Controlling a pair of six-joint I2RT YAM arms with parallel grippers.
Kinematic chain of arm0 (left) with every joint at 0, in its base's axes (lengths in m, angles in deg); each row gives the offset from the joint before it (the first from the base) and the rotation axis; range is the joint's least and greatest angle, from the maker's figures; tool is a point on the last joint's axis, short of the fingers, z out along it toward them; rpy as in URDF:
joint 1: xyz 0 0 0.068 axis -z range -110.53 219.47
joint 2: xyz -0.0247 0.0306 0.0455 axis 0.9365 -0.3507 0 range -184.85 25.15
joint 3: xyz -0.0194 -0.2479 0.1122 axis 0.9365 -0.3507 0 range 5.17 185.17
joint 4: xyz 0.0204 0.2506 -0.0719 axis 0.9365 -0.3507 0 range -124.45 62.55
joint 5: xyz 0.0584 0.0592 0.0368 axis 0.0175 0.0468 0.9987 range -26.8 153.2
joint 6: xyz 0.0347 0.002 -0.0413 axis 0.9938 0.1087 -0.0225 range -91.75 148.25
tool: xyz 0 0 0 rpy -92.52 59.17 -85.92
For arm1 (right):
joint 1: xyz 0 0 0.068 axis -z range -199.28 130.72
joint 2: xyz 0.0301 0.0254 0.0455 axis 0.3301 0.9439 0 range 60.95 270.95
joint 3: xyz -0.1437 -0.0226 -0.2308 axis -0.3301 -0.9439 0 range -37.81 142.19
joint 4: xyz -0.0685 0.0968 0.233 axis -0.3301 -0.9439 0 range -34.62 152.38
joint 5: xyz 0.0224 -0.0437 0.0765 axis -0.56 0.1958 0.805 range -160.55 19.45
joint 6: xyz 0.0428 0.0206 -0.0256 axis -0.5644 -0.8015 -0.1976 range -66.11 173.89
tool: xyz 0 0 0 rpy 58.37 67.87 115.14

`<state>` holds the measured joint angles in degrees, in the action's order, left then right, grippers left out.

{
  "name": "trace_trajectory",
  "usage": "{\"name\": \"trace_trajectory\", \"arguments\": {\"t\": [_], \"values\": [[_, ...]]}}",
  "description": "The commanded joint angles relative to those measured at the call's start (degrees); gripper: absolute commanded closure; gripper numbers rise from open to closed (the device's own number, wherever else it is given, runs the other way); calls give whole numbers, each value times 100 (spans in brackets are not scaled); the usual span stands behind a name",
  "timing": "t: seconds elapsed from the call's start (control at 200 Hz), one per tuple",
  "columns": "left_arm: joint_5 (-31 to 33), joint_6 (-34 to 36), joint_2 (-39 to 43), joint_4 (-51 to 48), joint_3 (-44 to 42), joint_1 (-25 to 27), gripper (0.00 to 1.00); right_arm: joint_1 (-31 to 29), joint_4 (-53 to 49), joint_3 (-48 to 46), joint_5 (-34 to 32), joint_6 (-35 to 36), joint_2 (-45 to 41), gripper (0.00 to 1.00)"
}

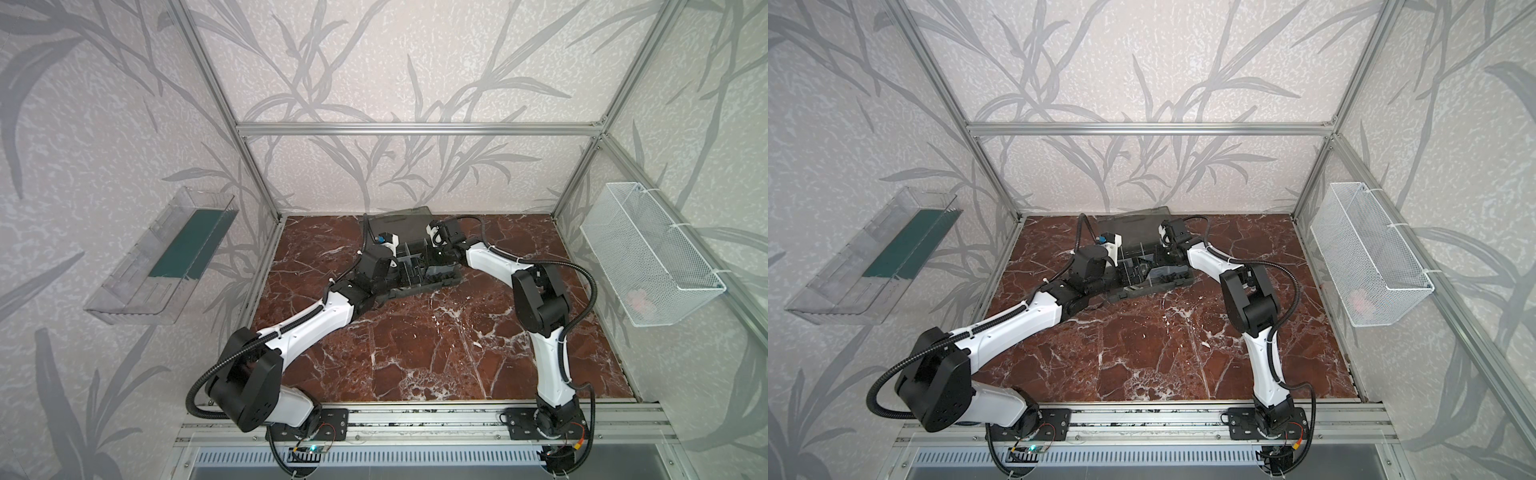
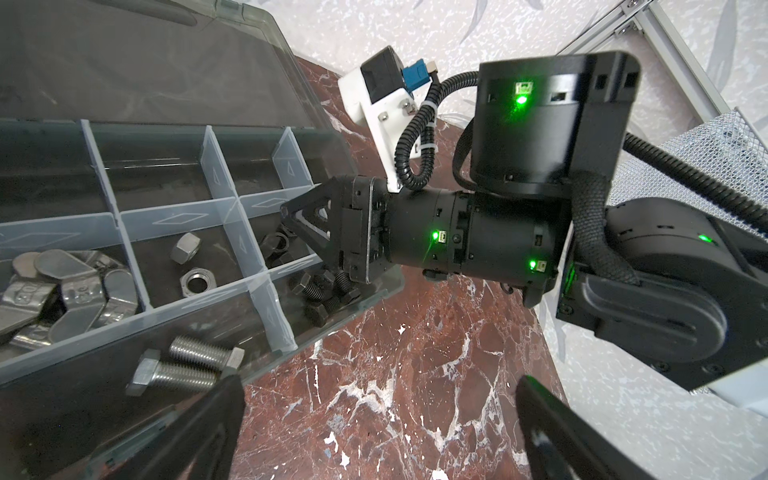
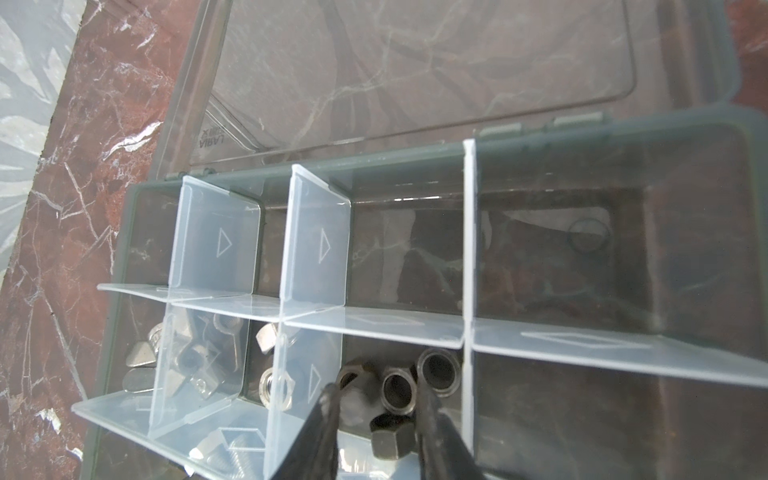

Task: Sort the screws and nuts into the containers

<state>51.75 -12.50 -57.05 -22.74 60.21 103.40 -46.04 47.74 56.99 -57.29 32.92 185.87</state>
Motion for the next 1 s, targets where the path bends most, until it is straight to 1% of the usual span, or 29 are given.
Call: {"name": "trace_trajectory", "arguments": {"t": [0.0, 0.08, 0.175, 0.26, 0.35, 0.49, 0.665, 0.87, 0.995], "values": [[-36, -52, -42, 65, 69, -29, 1, 56, 77, -143, 134, 60, -67, 65], [-56, -77, -14, 72, 78, -30, 1, 75, 201, -399, 169, 15, -416, 64], [-57, -73, 58, 96, 61, -31, 1, 113, 239, -778, -72, 29, -982, 62], [-22, -64, 146, 133, 21, -35, 1, 228, 18, -997, -379, 108, -1380, 62], [0, -51, 232, 149, -2, -35, 1, 485, -407, -1058, -554, 222, -1554, 61], [-7, -63, 308, 161, -11, -24, 1, 783, -910, -1116, -709, 429, -1585, 61], [-46, -117, 336, 205, -37, -26, 1, 831, -1350, -1121, -648, 603, -1434, 64], [-70, -152, 343, 223, -36, -16, 1, 796, -1256, -1301, -153, 552, -1126, 68], [-52, -140, 373, 229, -42, -18, 1, 723, -1295, -1264, -205, 568, -961, 71]]}}
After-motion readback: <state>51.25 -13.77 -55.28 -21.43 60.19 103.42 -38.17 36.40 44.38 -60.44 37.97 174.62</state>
